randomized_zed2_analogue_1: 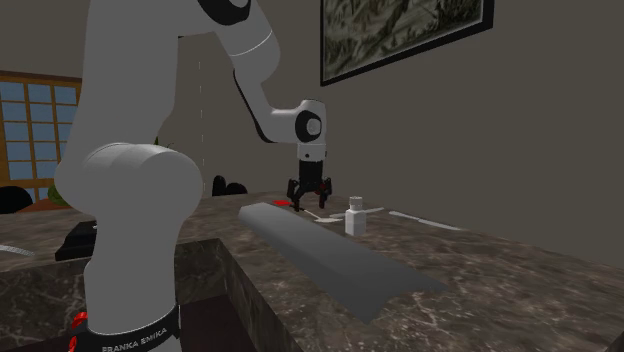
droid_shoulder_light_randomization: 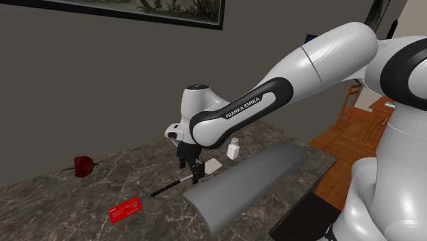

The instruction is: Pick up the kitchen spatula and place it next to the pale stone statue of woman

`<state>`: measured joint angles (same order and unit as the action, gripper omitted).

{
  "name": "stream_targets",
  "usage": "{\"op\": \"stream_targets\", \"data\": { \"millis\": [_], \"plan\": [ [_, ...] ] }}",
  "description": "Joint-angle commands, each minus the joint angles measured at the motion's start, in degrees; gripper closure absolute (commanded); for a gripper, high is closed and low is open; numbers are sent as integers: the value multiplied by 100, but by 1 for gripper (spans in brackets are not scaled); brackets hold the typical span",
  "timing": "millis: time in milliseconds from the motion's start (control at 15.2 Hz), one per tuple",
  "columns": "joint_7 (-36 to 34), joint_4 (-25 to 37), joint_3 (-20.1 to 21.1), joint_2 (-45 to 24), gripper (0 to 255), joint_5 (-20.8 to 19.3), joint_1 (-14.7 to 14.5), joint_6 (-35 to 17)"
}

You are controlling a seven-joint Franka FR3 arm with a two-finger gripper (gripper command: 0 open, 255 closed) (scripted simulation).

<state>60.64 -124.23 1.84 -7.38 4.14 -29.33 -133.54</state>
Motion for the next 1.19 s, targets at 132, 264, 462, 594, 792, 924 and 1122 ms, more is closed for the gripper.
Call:
{"op": "stream_targets", "data": {
  "millis": [132,264,462,594,792,924,1122],
  "plan": [
    [0,0,0,0,255,0,0,0],
    [0,0,0,0,255,0,0,0],
    [0,0,0,0,255,0,0,0],
    [0,0,0,-1,255,0,0,-1],
    [-14,84,-2,133,255,-8,1,216],
    [-23,145,-3,216,255,-13,3,361],
    [-36,247,-5,333,255,-20,4,580]
  ]
}}
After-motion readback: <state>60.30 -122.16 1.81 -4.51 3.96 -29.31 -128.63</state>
